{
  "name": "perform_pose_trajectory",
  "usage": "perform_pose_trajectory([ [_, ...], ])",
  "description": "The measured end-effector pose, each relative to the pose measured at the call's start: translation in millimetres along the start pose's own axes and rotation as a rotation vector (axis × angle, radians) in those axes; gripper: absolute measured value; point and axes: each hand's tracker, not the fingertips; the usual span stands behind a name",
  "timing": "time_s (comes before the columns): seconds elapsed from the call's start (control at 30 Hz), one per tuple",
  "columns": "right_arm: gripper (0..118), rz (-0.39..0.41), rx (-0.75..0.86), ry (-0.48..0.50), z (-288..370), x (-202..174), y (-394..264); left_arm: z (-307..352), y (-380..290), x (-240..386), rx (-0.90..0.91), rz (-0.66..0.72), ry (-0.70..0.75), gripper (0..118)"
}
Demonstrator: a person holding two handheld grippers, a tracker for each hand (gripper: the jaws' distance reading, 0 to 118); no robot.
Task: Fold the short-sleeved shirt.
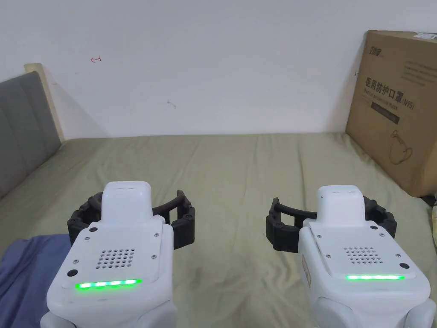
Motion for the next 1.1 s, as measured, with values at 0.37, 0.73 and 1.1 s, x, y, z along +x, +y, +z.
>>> perform_pose_trajectory([
  [0.37,118,-0.031,-0.003,0.016,1,3,0,0,0,3,-0.003,-0.014,-0.015,104],
  [0.73,118,0.009,0.099,0.065,2,6,-1,0,1,3,-0.002,-0.006,-0.021,104],
  [1.1,118,0.025,-0.003,0.055,-4,-2,3,-1,2,3,0.001,-0.009,-0.02,104],
])
